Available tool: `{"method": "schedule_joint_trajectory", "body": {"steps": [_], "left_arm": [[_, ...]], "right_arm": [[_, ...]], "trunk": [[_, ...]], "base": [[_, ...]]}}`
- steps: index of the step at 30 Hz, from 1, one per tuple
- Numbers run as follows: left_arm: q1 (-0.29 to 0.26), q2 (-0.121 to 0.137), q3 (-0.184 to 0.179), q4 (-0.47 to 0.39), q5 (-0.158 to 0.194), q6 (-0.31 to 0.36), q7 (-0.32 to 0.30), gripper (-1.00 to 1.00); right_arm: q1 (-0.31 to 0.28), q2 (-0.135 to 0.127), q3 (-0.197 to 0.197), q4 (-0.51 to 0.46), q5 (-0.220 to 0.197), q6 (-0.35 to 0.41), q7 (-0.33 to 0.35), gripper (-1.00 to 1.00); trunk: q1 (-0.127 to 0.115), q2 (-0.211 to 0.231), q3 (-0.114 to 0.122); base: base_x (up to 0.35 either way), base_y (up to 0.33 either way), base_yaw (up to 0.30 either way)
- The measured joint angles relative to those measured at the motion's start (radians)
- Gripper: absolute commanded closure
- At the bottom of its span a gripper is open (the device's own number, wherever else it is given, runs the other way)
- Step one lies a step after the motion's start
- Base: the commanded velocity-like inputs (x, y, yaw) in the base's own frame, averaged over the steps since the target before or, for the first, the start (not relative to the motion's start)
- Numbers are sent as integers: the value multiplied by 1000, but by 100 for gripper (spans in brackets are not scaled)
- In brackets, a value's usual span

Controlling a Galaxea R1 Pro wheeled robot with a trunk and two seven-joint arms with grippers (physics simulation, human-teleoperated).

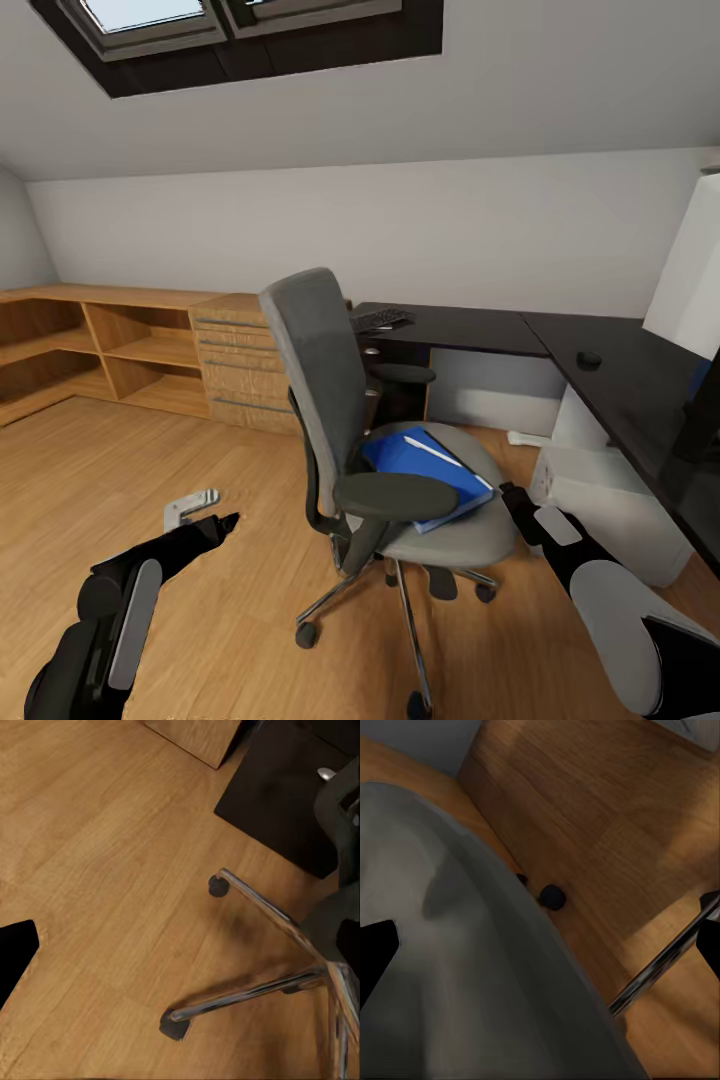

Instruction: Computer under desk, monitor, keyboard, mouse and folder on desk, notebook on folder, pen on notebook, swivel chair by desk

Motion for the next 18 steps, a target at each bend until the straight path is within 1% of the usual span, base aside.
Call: {"method": "schedule_joint_trajectory", "body": {"steps": [1,2,5,8,15,17,18], "left_arm": [[0,0,34,-1,0,0,-1,-100],[0,-1,51,-1,2,0,-1,-100],[0,-1,74,-1,3,0,-2,-100],[0,-1,80,-1,3,0,-2,-100],[0,-2,79,-1,4,0,-2,-100],[0,-3,78,-1,4,0,-2,-100],[0,-3,77,-1,3,0,-2,-100]], "right_arm": [[0,0,2,-1,1,0,0,-100],[0,0,0,-1,0,0,0,-100],[0,0,1,-3,2,0,0,-100],[0,-1,0,-5,3,0,0,-100],[0,-7,1,-7,0,-2,1,-100],[0,-2,0,-9,1,-2,1,-100],[0,1,2,-9,-6,-3,1,-100]], "trunk": [[0,0,0],[0,0,0],[0,0,0],[0,0,0],[0,0,0],[0,0,0],[0,0,0]], "base": [[0,0,276],[0,0,277],[0,0,277],[0,0,277],[0,0,274],[0,0,145],[0,0,73]]}}
